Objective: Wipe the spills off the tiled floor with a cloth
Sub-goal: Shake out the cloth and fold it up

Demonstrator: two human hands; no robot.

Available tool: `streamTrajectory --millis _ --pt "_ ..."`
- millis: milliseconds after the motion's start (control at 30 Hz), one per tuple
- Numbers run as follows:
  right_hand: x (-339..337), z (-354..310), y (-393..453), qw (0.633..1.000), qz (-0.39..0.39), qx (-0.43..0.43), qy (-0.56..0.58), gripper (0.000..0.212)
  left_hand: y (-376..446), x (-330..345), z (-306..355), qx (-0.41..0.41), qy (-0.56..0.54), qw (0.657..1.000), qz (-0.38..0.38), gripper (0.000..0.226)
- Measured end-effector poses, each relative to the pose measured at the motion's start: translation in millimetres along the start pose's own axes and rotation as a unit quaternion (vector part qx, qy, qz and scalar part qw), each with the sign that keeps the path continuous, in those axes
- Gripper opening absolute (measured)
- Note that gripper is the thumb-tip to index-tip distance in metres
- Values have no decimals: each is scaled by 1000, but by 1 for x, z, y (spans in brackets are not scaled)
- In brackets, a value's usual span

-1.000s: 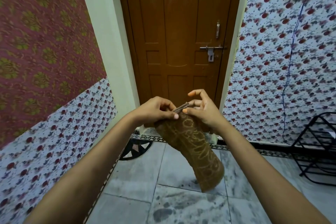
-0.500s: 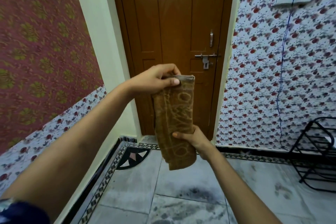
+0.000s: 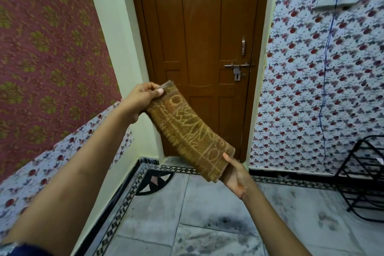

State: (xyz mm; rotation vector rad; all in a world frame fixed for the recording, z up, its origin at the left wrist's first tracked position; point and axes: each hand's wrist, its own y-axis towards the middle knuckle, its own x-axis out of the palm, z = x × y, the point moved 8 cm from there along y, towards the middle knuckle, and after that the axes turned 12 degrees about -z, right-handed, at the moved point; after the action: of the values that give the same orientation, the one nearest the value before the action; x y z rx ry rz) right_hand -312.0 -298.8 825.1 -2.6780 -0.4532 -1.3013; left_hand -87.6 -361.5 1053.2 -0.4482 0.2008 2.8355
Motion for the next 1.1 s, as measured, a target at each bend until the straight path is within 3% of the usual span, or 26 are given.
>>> streamTrajectory --millis 200,333,500,700,833,933,1100 --pt "-17 -20 -2 970 164 27 -176 13 -14 8 -95 -124 -59 990 37 12" --pt "-12 -23 0 946 173 52 -268 11 -32 42 -148 -179 -85 980 6 11" --pt "2 -5 10 912 170 84 -364 14 -41 95 -163 -168 -81 982 -39 18" --pt "14 15 15 909 169 72 -375 19 -41 135 -163 -178 -93 979 -36 22" --pt "25 24 13 950 125 67 -277 21 -43 138 -162 -178 -114 977 -27 22" --pt "31 24 12 972 90 76 -202 38 -44 138 -159 -156 -114 980 -51 27" --pt "36 15 15 962 44 90 -253 52 -41 129 -170 -174 -142 974 -16 33"
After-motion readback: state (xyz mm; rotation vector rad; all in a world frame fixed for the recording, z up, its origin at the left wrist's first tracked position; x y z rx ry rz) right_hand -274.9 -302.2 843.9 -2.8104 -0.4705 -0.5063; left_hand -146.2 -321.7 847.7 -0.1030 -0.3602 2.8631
